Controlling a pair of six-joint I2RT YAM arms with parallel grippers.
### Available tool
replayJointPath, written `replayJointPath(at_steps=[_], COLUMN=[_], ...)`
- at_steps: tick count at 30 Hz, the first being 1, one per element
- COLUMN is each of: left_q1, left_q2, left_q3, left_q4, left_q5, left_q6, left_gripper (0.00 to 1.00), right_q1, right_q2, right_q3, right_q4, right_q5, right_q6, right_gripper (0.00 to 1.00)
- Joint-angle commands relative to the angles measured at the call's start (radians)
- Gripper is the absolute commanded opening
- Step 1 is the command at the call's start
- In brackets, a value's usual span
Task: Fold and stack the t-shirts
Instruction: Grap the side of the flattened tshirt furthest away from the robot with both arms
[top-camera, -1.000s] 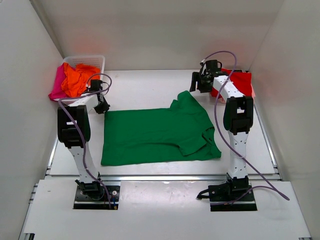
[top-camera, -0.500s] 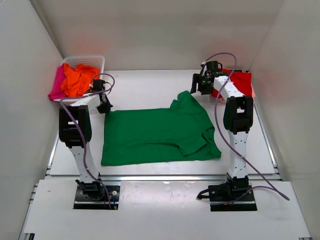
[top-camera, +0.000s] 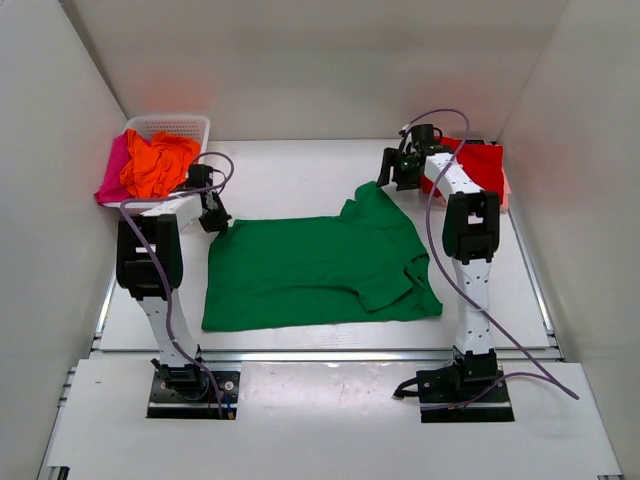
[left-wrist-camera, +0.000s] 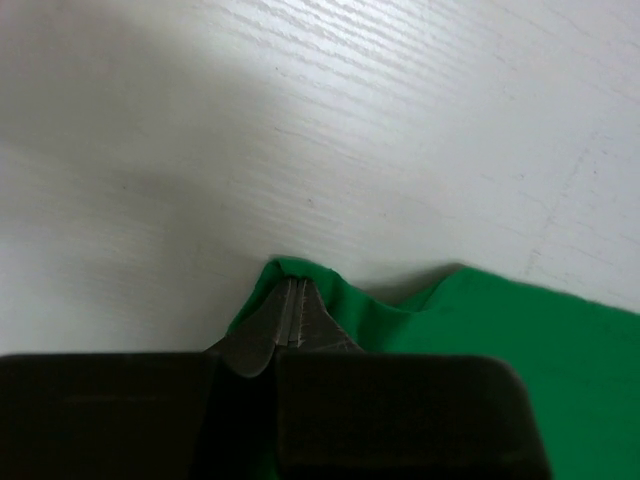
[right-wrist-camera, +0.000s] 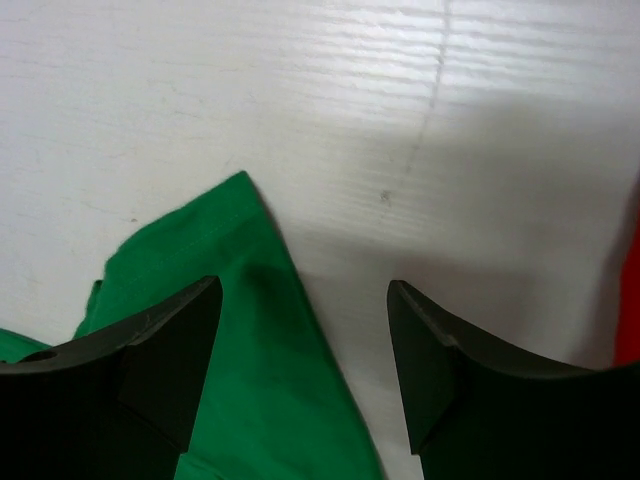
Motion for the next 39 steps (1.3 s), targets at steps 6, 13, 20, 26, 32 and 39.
replayJointPath(at_steps=[6,13,20,26,32,39], left_q1=[-0.001,0.006,0.010,0.065,0.070,0.076], left_q2=[-0.112,-0.121,-0.123,-0.127,-0.182,-0.207], left_q3=[-0.037,-0.047,-0.062,-0.065,-0.096,-0.125], left_q4=[-0.007,-0.006,0.010,0.004,0.027,0.027], left_q5=[0.066,0.082,0.049,0.041,0.038,0.053], left_q6=[-0.010,-0.017,-0.017,-0.002,0.004,0.001], left_gripper=[0.00,0.00,0.00,0.00,0.00,0.00], right_q1=[0.043,0.067,0.063,0.034,0.003,0.003], right_q2=[0.100,0.121,0.095,0.020,-0.118,-0.233], right_q3=[0.151,0.136,0.123,0.086,-0.022,-0.165], right_q4=[-0.001,-0.016,0.019,0.062,0.107,0.114], right_q5=[-0.099,-0.156,-0.130,-0.119,-0.141,-0.162], right_q6=[0.028,0.028,0.006,-0.034,-0.057,-0.080], right_gripper=[0.62,0.47,0.03,0.00,0.00,0.00])
